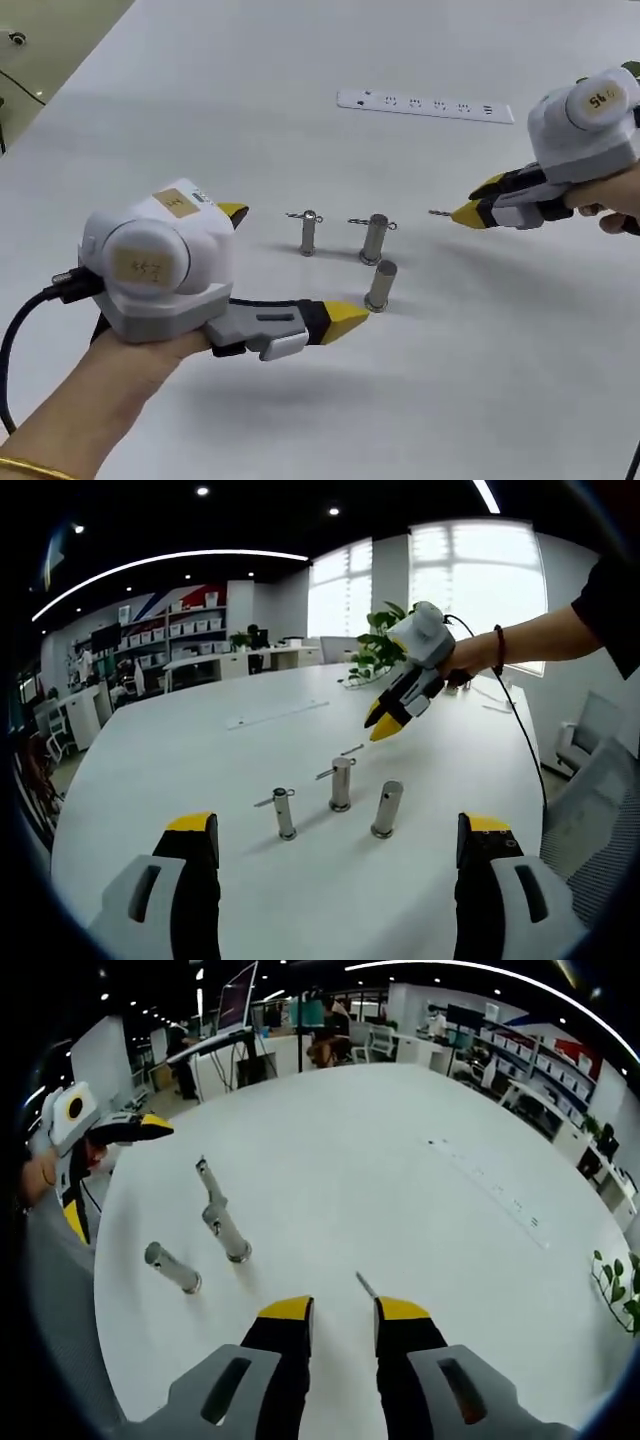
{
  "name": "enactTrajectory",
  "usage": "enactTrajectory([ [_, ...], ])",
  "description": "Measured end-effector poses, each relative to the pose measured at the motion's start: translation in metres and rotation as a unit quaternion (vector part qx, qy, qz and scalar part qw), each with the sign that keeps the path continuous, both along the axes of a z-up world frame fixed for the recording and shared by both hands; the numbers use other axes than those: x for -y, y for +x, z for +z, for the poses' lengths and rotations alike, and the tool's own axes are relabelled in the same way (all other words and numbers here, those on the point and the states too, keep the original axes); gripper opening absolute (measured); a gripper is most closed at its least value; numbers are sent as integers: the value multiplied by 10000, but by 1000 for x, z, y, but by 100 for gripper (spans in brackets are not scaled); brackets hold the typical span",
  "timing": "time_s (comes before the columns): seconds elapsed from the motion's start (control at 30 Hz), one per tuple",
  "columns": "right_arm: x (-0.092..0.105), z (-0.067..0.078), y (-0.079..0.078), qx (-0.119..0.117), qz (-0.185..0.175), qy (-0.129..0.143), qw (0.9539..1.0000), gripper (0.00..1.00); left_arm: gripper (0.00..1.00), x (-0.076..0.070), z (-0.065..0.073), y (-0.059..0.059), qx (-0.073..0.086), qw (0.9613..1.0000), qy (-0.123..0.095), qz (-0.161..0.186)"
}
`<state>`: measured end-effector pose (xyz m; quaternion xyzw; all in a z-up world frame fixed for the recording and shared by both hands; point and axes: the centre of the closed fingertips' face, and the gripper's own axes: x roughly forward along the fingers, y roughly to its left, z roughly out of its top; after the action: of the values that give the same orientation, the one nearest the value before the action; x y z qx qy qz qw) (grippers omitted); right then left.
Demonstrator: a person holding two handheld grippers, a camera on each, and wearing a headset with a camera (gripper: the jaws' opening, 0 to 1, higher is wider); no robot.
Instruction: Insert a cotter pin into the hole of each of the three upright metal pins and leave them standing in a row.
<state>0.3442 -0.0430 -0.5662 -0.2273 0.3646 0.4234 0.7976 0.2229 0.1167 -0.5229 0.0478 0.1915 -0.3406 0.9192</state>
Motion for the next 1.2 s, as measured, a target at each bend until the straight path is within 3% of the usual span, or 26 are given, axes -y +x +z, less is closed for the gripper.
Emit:
enactTrajectory([
  [0.27, 11, -28, 25, -157, -70, -278, 9995, 15, 98, 2, -3, -1, -39, 10000, 45, -50],
  [0.57, 11, -40, 26, -295, 6, -427, 9987, 13, 95, 6, -3, -1, 3, 9999, 63, -83],
  [0.67, 13, -47, 34, -269, 53, -511, 9983, 12, 95, 9, -1, -1, 40, 9999, 20, -101],
  [0.8, 14, -48, 36, -281, 88, -574, 9979, 11, 94, 10, -5, -2, -37, 9999, 93, -131],
  [1.2, 15, -48, 31, -517, 429, -913, 9936, 4, 95, 1, -2, 3, 28, 9999, 85, 85],
])
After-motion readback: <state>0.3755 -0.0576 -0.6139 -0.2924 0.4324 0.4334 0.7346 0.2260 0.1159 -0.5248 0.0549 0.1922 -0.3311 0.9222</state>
